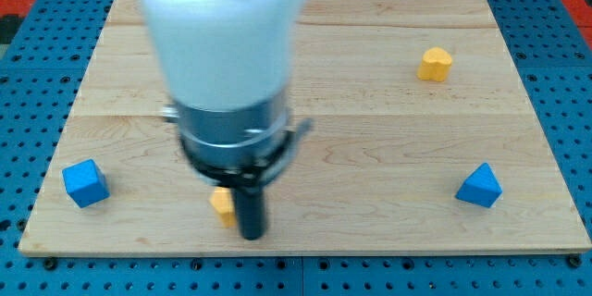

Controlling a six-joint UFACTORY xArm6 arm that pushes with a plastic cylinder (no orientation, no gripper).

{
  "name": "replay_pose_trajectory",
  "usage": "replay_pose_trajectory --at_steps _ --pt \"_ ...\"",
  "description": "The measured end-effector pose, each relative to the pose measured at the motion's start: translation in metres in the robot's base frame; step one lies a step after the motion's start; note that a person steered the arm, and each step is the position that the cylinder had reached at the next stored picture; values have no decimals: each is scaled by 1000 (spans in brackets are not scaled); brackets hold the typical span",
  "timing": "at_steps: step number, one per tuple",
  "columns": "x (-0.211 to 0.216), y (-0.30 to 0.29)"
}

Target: Place blue cube to the top left of the yellow hexagon

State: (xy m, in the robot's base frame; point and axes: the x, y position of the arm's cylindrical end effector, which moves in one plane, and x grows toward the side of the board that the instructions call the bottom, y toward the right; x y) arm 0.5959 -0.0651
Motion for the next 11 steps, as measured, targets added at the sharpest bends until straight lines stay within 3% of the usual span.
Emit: replay_pose_trajectory --at_steps 2,4,5,7,8,9,11 --pt "22 -24" --pt "-22 -179" --pt "-46 -187" --pt "-27 -186" --pt "-68 -196" --pt "-82 -196" --pt "-133 -142"
